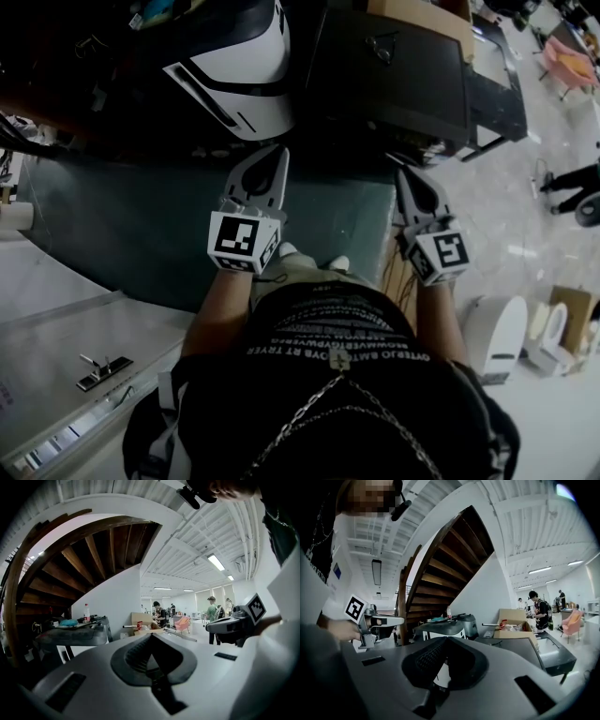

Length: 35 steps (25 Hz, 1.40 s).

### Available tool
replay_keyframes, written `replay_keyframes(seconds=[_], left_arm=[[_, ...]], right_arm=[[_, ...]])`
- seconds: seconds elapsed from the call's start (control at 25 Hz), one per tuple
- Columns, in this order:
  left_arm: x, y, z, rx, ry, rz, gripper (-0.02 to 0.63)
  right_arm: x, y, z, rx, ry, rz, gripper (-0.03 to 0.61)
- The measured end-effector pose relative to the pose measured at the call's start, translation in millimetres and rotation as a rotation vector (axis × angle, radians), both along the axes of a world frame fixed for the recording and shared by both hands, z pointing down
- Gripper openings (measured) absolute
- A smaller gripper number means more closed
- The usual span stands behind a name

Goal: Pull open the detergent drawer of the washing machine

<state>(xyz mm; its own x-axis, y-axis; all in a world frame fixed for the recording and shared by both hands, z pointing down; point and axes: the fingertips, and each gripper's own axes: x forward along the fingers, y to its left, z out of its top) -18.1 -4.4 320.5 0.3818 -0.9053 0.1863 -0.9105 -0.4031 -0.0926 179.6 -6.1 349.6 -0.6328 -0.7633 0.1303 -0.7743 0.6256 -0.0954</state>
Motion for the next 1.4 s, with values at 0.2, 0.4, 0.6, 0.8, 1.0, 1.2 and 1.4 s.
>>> replay_keyframes(seconds=[0.2,0.4,0.6,0.8,1.0,1.2,1.4], left_arm=[[-8.8,-5.8,-3.2,0.003,0.018,-0.005,0.003],[-19.4,-18.6,9.4,-0.02,0.017,0.011,0.003],[-27.5,-45.0,8.4,-0.016,0.018,0.049,0.003],[-46.9,-76.8,11.3,-0.021,0.011,0.076,0.003],[-74.5,-110.6,9.8,-0.008,0.011,0.098,0.004],[-101.3,-145.3,11.8,-0.016,0.021,0.12,0.003],[-122.2,-176.8,15.3,-0.021,0.034,0.142,0.004]], right_arm=[[-14.1,-6.2,6.6,-0.019,0.011,-0.011,0.002],[-21.7,-17.1,8.4,-0.004,0.029,0.003,0.002],[-26.5,-38.0,12.8,-0.018,0.056,0.051,0.002],[-56.0,-63.3,4.7,-0.016,0.023,0.056,0.002],[-82.7,-91.4,6.8,-0.016,0.034,0.077,0.002],[-113.4,-122.2,1.5,-0.015,0.021,0.089,0.002],[-130.9,-153.5,5.8,0.003,0.041,0.11,0.002]])
